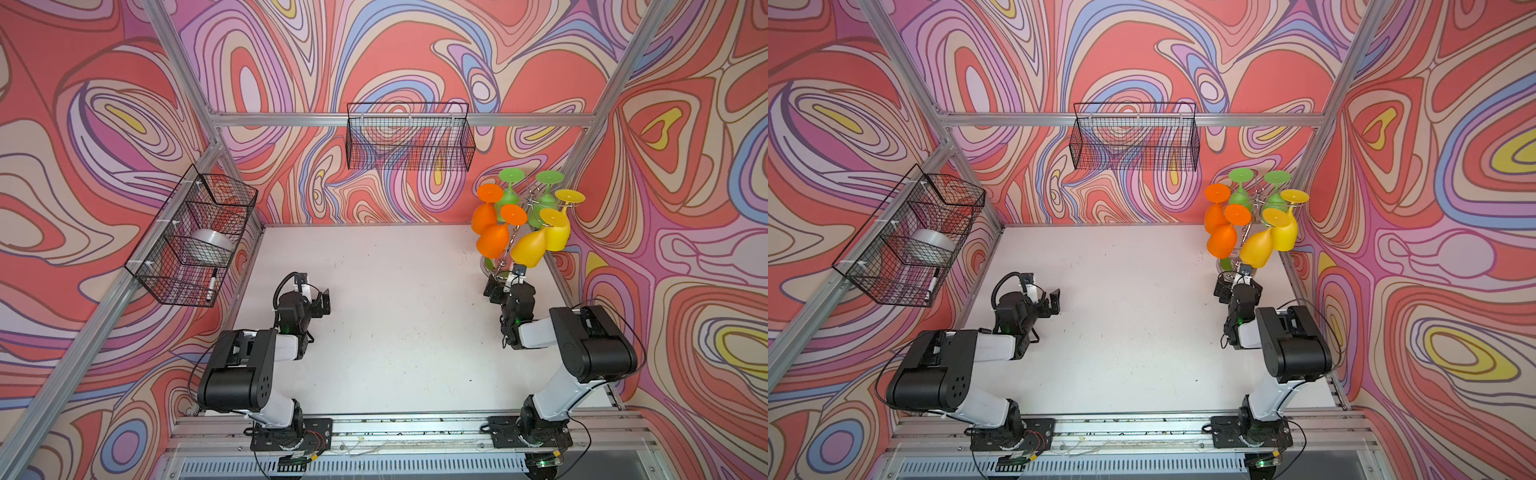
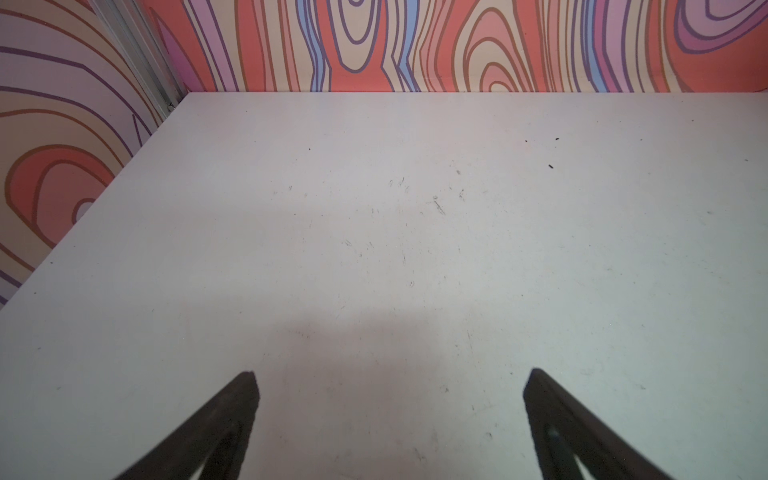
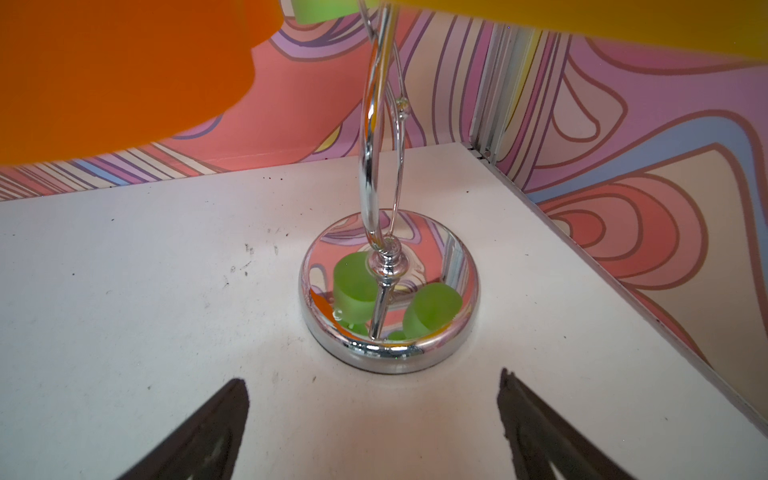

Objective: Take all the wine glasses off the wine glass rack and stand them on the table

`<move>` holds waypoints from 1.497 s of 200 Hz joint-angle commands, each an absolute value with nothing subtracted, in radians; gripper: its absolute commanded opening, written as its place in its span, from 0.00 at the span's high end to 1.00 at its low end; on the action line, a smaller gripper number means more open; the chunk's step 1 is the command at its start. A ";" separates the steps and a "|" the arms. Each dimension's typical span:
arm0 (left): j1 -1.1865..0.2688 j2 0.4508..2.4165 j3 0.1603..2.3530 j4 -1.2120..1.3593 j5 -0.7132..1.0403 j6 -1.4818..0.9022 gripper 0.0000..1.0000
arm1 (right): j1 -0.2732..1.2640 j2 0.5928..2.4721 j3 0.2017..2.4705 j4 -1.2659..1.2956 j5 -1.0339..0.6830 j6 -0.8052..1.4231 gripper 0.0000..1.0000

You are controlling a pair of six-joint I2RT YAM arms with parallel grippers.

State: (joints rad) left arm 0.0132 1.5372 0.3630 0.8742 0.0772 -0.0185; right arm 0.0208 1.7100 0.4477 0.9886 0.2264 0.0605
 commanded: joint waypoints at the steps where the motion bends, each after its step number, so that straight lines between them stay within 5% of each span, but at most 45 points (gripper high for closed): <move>1: 0.012 1.539 0.379 0.877 0.072 -0.006 0.00 | 0.025 1.720 0.454 0.988 0.229 0.055 0.02; 156: 0.021 1.538 0.378 0.873 0.069 -0.021 0.00 | 0.042 1.705 0.396 1.088 0.227 0.027 0.02; 202: 0.017 1.491 0.344 0.897 0.033 -0.029 0.00 | 0.126 1.636 0.312 1.208 0.351 -0.035 0.02; 239: 0.000 1.321 0.386 0.672 0.019 -0.019 0.00 | 0.243 1.567 0.286 1.224 0.498 -0.120 0.03; 299: -0.122 1.176 0.463 0.579 0.024 -0.067 0.00 | 0.418 1.293 0.355 0.879 0.614 -0.047 0.06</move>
